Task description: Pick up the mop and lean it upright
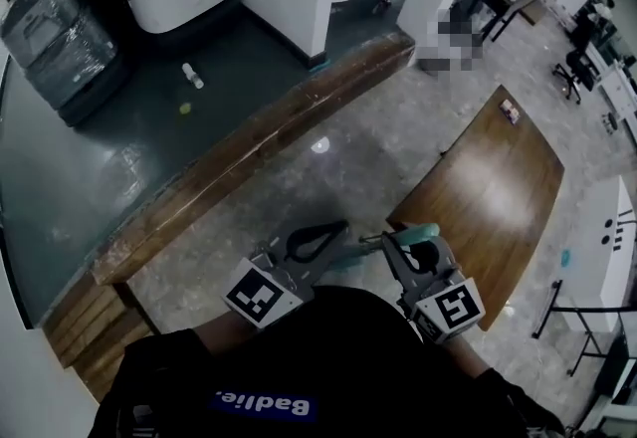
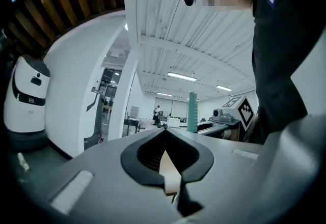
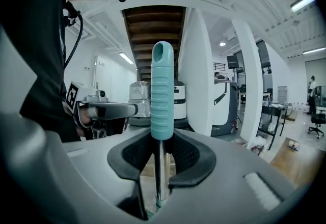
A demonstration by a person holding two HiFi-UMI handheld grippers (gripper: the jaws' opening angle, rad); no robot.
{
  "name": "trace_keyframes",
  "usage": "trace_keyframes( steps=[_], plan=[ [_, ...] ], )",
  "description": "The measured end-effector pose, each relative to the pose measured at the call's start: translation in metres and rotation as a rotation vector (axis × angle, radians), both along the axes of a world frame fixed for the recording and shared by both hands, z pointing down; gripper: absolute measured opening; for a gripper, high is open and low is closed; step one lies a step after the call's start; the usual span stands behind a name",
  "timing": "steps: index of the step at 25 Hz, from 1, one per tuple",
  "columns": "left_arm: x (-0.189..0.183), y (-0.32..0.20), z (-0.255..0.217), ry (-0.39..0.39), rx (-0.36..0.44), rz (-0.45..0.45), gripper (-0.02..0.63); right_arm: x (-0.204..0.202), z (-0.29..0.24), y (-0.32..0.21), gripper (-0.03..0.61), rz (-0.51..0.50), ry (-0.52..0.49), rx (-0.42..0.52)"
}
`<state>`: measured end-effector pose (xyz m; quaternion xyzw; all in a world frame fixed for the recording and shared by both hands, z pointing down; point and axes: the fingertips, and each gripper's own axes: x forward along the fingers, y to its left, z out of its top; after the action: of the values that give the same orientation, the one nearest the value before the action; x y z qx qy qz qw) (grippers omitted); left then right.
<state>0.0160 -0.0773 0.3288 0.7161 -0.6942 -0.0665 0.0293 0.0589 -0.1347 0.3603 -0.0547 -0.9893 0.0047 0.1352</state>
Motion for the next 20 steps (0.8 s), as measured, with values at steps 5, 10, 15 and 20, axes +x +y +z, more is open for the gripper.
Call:
trace_keyframes(
  steps=[5,10,15,20],
  plan=[
    [-0.051,0.031,-0.005,-0.005,0.016,-0.091,0.02,-0.066,0.002,0.015,0.101,-0.047,0.004,0.018],
    [-0.088,0.048,-0.003,0.012,0.006,-0.206,0.02,-0.127,0.0,0.029,0.101,-0.19,-0.022,0.033],
    [-0.133,0.059,0.012,0.024,-0.055,-0.37,0.02,-0.184,0.009,0.04,0.101,-0.363,-0.031,0.028],
    [-0.187,0.059,0.015,0.02,-0.101,-0.551,0.02,-0.241,0.033,0.038,0.101,-0.525,-0.026,0.003]
  ],
)
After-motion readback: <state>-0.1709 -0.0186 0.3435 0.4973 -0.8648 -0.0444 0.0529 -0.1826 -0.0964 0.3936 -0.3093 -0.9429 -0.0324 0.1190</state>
